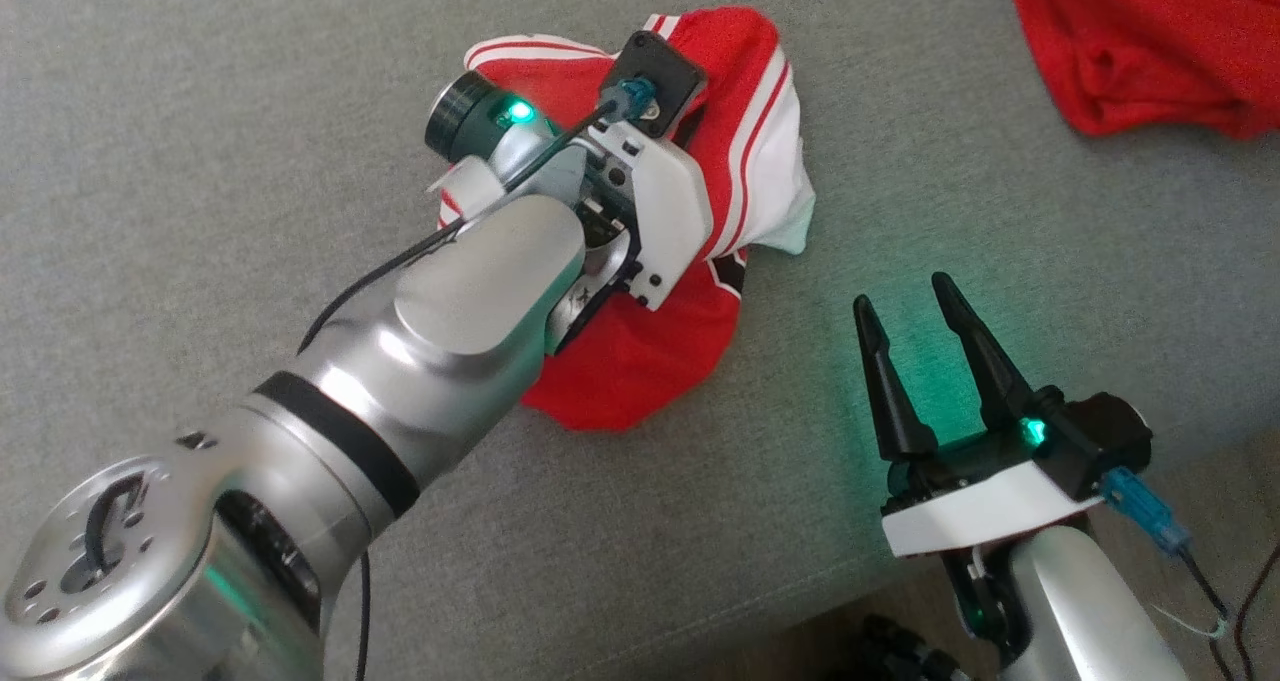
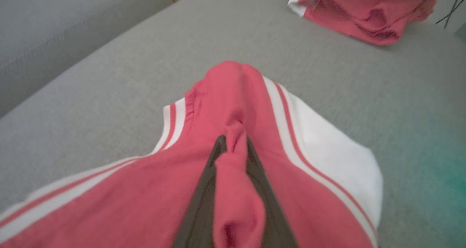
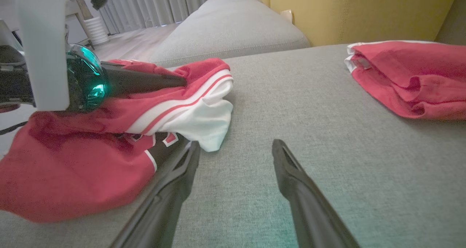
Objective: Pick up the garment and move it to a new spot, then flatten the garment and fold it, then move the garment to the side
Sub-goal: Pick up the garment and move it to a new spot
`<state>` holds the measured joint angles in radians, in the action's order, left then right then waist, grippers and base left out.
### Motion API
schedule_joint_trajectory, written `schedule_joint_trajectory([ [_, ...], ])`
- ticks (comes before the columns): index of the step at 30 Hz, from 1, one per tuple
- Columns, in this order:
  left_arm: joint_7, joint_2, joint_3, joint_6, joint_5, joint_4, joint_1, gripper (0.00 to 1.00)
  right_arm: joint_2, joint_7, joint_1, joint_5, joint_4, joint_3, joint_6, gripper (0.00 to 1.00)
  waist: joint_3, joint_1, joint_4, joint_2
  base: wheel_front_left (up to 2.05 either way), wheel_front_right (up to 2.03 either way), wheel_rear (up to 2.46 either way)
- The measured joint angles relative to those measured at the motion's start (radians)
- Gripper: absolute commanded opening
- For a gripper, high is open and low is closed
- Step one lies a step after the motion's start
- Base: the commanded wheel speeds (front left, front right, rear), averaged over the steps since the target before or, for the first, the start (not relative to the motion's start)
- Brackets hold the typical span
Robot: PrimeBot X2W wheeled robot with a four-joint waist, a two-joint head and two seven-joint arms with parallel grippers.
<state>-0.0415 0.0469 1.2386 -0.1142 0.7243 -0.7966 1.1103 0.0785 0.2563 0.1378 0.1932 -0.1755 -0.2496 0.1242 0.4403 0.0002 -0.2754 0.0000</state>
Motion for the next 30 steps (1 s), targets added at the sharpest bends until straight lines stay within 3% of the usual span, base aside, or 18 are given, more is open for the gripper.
schedule_joint_trajectory([
  [8,0.266,0.001,-0.03,-0.02,0.102,0.131,0.076,0.0,0.0,0.0,-0.017,0.0,-0.024,-0.008,0.0,1.0,-0.109,0.0,-0.013,0.0,0.0,0.0,0.0],
  [12,0.291,0.0,-0.144,-0.047,0.154,0.282,0.155,0.0,0.007,0.0,-0.059,0.0,-0.025,-0.001,0.0,1.0,-0.184,-0.0001,-0.014,0.0,0.0,0.0,0.0],
  [17,0.299,-0.017,-0.237,-0.053,0.125,0.416,0.104,0.0,0.03,0.0,-0.1,0.0,-0.022,0.025,0.0,1.0,-0.246,-0.0001,0.007,0.0001,0.0,0.0,0.0],
  [21,0.298,-0.019,-0.281,-0.031,0.089,0.456,-0.164,0.0,0.041,0.0,-0.132,-0.002,-0.009,0.044,0.0,1.0,-0.273,-0.0001,0.06,0.0,0.0,0.0,0.0],
  [25,0.297,-0.001,-0.344,0.026,0.031,0.415,-0.47,0.0,0.044,0.0,-0.132,-0.01,0.012,0.052,0.0,1.0,-0.281,-0.0001,0.107,0.0,0.0,0.0,0.0],
  [30,0.297,0.002,-0.48,0.089,-0.075,0.361,-0.668,0.0,0.047,0.0,-0.132,-0.01,0.021,0.062,0.0,1.0,-0.265,-0.0001,0.138,0.0,0.0,0.0,0.0],
])
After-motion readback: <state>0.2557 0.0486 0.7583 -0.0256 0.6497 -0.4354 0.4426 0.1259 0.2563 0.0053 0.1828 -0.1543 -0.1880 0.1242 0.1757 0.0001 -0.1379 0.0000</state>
